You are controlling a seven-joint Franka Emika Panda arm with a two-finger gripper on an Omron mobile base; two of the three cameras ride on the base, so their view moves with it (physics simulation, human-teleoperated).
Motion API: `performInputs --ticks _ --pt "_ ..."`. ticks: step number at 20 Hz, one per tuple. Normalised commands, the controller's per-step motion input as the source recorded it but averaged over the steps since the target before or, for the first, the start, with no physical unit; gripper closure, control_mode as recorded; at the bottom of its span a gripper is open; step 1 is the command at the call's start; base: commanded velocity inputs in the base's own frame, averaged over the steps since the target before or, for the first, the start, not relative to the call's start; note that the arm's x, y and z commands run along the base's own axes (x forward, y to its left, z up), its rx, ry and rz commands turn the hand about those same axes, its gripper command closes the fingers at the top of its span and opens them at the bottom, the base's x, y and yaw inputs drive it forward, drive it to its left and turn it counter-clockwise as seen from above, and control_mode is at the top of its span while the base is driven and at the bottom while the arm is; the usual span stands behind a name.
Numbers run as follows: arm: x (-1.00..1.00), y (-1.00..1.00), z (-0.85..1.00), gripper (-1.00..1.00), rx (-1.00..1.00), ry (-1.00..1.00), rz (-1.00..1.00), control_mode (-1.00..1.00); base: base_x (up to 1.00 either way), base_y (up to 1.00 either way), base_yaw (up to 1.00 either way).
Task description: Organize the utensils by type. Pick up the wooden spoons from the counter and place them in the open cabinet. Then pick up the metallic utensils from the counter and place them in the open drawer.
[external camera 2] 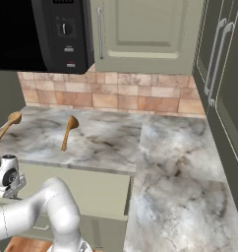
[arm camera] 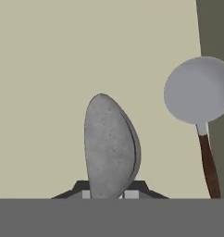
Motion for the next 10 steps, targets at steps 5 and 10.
performInputs --ticks 5,10 --pt "-0.04 0.12 -0.12 -1.0 -0.01 -0.01 0.0 -1.0 0.0 0.0 0.0" --pt "-0.03 0.0 0.44 -1.0 0.02 -0.02 0.0 -1.0 0.0 0.0 0.0"
